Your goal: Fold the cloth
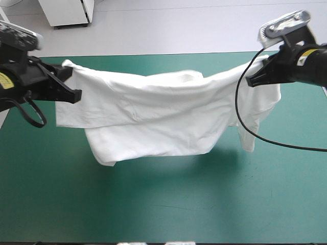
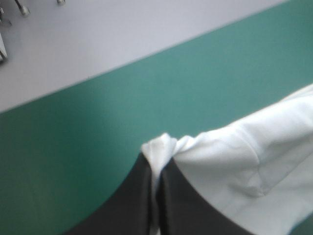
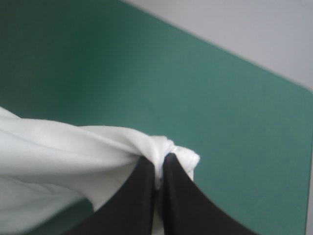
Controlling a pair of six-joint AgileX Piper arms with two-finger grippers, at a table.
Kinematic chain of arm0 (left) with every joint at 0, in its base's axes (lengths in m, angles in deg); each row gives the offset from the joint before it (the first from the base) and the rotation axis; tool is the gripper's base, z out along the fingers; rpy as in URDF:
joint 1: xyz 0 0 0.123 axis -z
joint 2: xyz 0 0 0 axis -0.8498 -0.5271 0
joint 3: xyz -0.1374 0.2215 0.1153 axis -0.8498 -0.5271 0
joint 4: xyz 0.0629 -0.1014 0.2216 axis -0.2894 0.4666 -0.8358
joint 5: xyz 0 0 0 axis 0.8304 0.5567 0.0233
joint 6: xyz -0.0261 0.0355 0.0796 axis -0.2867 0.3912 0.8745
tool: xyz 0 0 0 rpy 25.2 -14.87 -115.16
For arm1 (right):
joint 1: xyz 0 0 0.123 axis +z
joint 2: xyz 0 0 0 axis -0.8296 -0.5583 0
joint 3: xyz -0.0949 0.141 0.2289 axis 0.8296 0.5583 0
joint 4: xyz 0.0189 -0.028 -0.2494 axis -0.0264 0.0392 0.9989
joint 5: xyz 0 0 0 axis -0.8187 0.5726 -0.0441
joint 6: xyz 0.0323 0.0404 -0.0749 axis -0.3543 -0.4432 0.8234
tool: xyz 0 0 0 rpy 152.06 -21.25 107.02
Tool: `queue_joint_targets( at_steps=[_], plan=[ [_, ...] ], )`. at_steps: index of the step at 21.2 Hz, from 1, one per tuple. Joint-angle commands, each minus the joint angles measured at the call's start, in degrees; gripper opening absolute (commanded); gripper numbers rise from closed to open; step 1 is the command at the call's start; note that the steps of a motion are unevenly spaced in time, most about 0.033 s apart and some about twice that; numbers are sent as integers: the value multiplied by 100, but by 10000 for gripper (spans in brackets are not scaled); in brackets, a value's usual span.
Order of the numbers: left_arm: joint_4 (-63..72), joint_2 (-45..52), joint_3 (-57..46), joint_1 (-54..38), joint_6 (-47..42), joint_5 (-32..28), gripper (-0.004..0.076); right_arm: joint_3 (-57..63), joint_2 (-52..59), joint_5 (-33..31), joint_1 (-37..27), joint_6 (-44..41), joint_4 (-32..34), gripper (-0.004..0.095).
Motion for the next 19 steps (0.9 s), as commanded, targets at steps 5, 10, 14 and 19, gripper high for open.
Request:
queue_joint_targets(
  at_steps=[5,10,14,19],
  plan=[
    [77,127,1924,22,-102,-293,-9,-2441,392,773,-23,-16,-321,-13],
    [657,354,2370,22,-77,-293,-9,-2495,991,863,-23,-4,-512,-13],
    [824,561,2626,22,-52,-293,-9,-2508,1345,1186,-23,153,-942,-13],
    [965,609,2947,22,-62,-331,-9,-2526,1536,1694,-23,383,-1217,-13]
  ],
)
